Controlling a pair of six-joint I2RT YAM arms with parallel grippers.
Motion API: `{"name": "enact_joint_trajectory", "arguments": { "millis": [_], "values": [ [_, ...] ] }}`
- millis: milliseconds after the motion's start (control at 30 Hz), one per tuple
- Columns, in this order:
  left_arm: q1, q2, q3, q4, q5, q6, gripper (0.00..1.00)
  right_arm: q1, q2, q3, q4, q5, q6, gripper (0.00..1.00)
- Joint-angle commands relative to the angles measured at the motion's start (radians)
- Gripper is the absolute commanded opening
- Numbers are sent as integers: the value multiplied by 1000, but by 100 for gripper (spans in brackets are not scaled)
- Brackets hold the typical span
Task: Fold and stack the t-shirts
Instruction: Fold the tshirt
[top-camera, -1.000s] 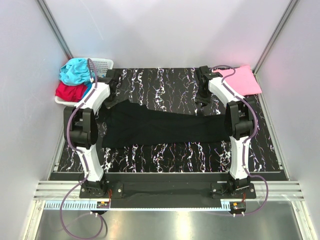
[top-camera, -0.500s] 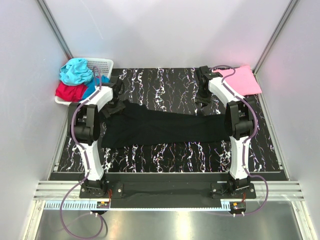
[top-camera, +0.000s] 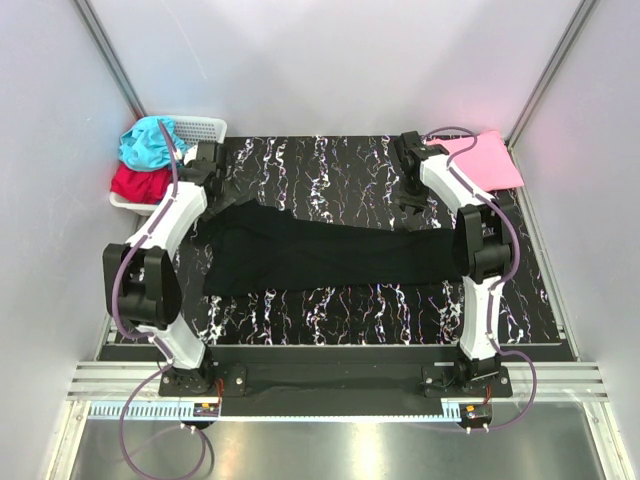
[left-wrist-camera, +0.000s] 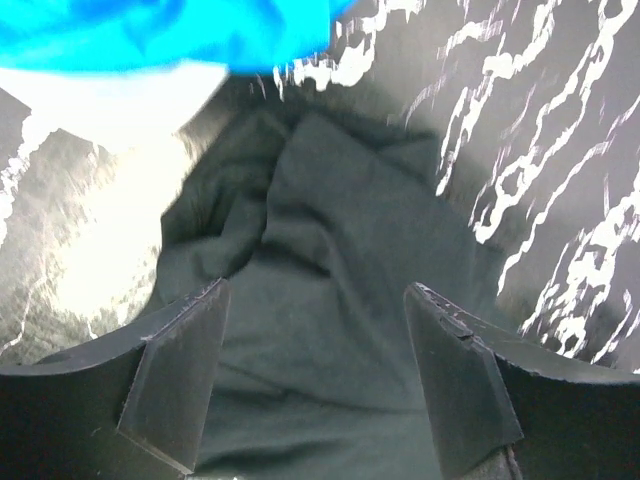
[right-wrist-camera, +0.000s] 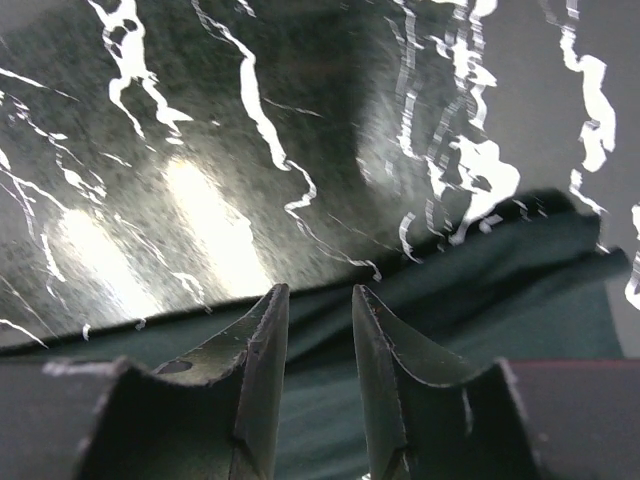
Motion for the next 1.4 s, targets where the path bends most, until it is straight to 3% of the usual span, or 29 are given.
{"name": "enact_joint_trajectory", "arguments": {
  "millis": [0, 100, 333, 667, 1000, 1167, 1367],
  "values": [
    [4, -29, -57, 20, 101, 38, 76, -5, -95, -39, -8, 54, 17, 40],
    [-2, -27, -93, -4, 159, 47, 75, -4, -102, -94, -11, 46, 40, 39],
    [-33, -15, -145, -56, 153, 43, 74, -4, -159, -186, -17, 15, 42, 39],
    [-55, 161, -27, -133, 147, 40, 72, -5, -148, -262, -38, -45, 28, 38],
    [-58, 209, 38, -145, 150, 40, 71, -15, -125, -113, -28, 124, -40, 39],
    [-56, 195, 22, -148, 146, 37, 71, -16, -147, -32, -51, 196, 17, 38],
    [-56, 187, 13, -151, 124, 21, 71, -16, -214, -122, -104, 210, 147, 38]
  ]
}}
